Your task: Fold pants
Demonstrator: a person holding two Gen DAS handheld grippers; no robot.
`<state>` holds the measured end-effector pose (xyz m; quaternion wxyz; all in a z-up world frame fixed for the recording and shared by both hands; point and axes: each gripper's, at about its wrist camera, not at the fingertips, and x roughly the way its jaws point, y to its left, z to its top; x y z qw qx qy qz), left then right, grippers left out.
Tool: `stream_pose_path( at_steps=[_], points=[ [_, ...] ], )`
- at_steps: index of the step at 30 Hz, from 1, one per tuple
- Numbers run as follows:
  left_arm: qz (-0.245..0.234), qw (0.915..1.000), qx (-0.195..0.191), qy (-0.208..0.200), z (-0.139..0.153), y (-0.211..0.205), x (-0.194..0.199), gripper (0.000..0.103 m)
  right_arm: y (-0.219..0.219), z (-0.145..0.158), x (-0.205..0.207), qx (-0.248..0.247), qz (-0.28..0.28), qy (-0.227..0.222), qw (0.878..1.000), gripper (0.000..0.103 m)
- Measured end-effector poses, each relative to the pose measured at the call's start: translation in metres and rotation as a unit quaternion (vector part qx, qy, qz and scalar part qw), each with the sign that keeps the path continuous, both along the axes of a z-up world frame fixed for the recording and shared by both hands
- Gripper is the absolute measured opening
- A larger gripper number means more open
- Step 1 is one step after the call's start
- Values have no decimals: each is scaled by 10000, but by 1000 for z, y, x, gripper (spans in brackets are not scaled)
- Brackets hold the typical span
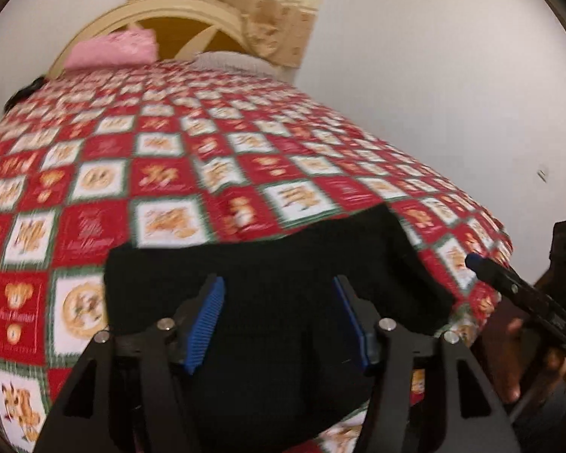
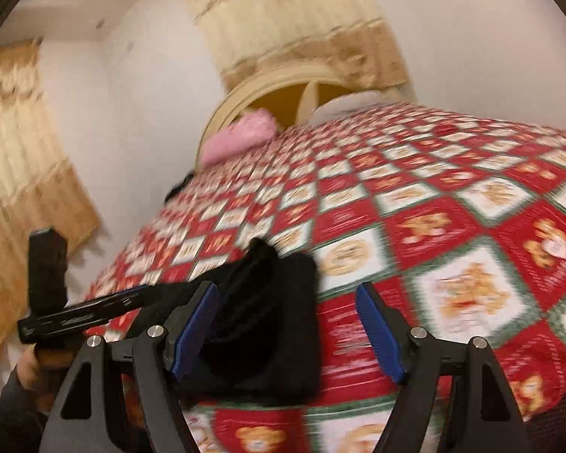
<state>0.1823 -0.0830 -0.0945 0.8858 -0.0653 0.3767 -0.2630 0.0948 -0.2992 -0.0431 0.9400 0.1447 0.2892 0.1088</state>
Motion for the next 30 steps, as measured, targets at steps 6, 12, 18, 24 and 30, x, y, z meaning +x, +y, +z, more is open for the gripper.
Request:
stream_pose_path(
  at_steps=[6,12,18,24,30],
  points=[
    [200,9997,-75,141,-15,17,-2,61,36,-21,33,203,394,787,9959,77],
    [266,9995,-58,152,-24,26,1,61,12,-27,34,423,-85,981,9942,16],
    [205,9996,17,174,-40,21,2,73,-14,-40,27,526,-346,1154,9913,15],
    [155,9998,148,49,-38,20,-1,74,-16,-45,27,413,-455,1170,9912,19],
    [189,9998,32,97,-36,23,-2,79,-9,-2,18,-261,-925,459,9943,42]
  ],
)
